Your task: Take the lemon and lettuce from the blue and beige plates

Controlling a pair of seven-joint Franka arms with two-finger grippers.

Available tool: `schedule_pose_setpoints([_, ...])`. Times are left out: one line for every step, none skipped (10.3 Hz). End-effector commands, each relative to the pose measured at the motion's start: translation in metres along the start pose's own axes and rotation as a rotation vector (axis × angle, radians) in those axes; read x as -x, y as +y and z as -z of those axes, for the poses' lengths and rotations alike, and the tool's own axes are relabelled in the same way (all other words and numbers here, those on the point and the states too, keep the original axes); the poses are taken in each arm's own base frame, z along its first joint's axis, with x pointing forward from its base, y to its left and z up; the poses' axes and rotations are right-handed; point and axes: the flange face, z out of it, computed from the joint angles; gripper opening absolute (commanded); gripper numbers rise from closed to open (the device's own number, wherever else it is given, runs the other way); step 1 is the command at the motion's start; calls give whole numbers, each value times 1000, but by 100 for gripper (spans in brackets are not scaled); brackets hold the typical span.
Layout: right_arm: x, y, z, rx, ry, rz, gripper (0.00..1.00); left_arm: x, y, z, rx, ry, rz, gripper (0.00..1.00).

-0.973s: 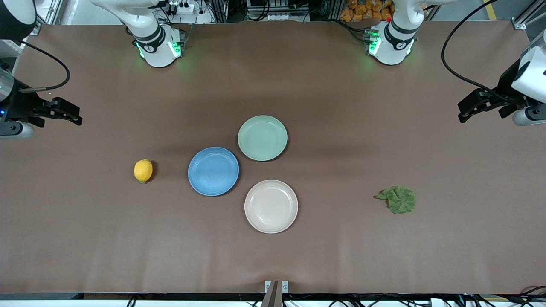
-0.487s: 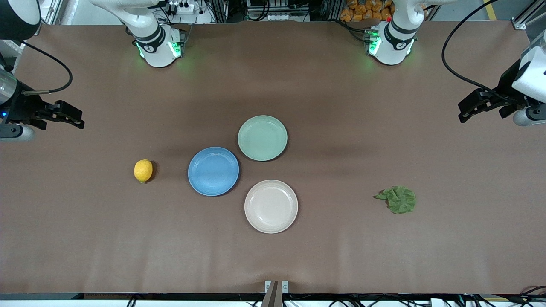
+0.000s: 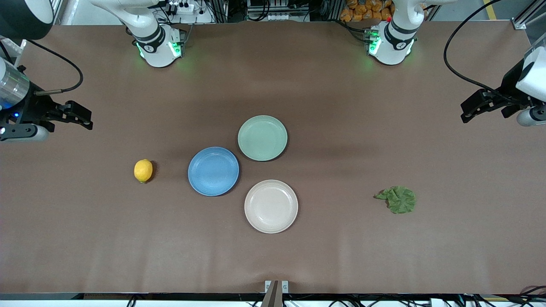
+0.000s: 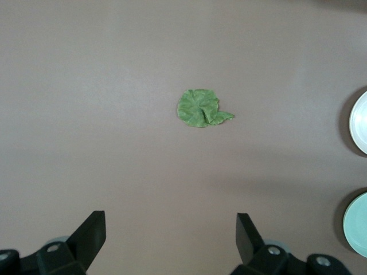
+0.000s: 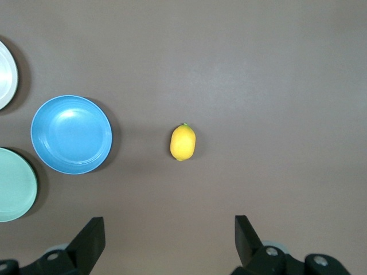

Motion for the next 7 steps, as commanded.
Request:
schedule_pose_setpoints([-2, -1, 4, 24, -1, -16, 100, 3, -4, 4, 20, -1, 2, 100])
schedule_pose_setpoints([-2, -2, 5, 24, -1, -13, 100, 3, -3, 4, 21, -1, 0, 100])
schedule_pose_setpoints([-1, 1, 3, 21, -7, -17, 100, 4, -3, 5, 26, -1, 0, 100])
schedule_pose_setpoints([0, 2, 3, 8, -14, -23, 100, 4, -4, 5, 26, -1, 0, 100])
schedule_pose_setpoints([0, 2, 3, 8, -16, -24, 100, 4, -4, 5, 27, -1, 0, 100])
schedule_pose_setpoints([1, 2, 2, 8, -22, -22, 100, 4, -3, 5, 39, -4, 2, 100])
schedule_pose_setpoints([1, 3, 1, 8, -25, -20, 100, 4, -4, 5, 39, -4, 4, 100])
